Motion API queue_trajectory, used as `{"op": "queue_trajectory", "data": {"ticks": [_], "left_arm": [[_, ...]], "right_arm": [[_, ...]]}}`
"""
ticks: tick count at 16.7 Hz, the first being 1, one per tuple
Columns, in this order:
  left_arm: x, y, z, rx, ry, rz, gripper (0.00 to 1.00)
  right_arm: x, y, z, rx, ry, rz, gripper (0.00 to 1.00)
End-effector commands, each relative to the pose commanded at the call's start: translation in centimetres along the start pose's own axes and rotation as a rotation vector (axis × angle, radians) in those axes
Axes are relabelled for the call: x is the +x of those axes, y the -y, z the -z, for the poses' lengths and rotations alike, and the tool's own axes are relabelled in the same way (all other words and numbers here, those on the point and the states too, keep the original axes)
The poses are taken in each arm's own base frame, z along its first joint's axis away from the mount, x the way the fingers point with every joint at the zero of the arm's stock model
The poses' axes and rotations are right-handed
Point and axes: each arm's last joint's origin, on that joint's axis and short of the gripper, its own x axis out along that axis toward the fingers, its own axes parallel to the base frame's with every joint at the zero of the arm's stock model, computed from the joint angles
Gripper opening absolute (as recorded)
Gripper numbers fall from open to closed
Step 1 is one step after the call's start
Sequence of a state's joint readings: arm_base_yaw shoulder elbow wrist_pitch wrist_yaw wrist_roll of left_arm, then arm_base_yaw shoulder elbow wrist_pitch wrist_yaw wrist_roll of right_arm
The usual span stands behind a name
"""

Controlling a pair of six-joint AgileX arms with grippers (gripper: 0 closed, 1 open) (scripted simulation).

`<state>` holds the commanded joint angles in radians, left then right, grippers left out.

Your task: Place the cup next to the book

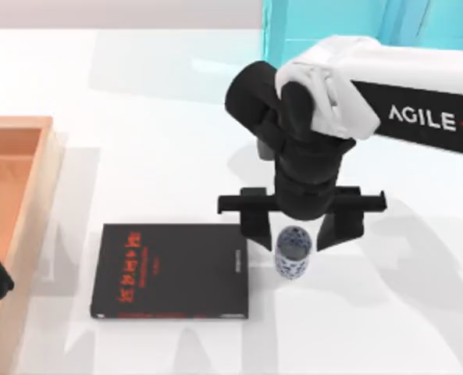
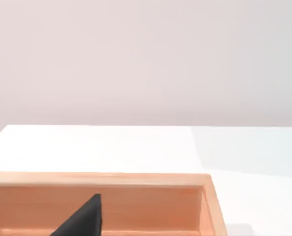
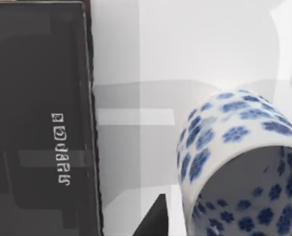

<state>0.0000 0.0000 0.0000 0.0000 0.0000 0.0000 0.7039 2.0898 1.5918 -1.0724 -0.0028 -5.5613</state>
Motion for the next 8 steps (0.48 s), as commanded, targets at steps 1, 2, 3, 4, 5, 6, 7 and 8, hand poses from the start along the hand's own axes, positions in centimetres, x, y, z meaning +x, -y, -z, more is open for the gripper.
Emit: {"op": "queue_trajectory", "data": {"ticks": [1, 2, 3, 4, 5, 6, 7, 8], "left_arm": [[0.00, 0.00, 0.00, 0.000, 0.000, 0.000, 1.00], [0.00, 0.00, 0.00, 0.000, 0.000, 0.000, 1.00], [0.00, 0.00, 0.00, 0.000, 0.000, 0.000, 1.00], [0.00, 0.00, 0.00, 0.000, 0.000, 0.000, 1.00], [0.00, 0.00, 0.00, 0.000, 0.000, 0.000, 1.00], [0.00, 0.00, 0.00, 0.000, 0.000, 0.000, 1.00], [0.00, 0.00, 0.00, 0.000, 0.000, 0.000, 1.00], [0.00, 0.00, 0.00, 0.000, 0.000, 0.000, 1.00]], "right_arm": [[0.00, 0.00, 0.00, 0.000, 0.000, 0.000, 0.90], [0.00, 0.00, 0.00, 0.000, 0.000, 0.000, 0.98], [0.00, 0.00, 0.00, 0.000, 0.000, 0.000, 1.00], [0.00, 0.00, 0.00, 0.000, 0.000, 0.000, 1.00], [0.00, 0.00, 0.00, 0.000, 0.000, 0.000, 1.00], [0.00, 0.00, 0.00, 0.000, 0.000, 0.000, 1.00], [0.00, 0.00, 0.00, 0.000, 0.000, 0.000, 1.00], [0.00, 0.00, 0.00, 0.000, 0.000, 0.000, 1.00]]}}
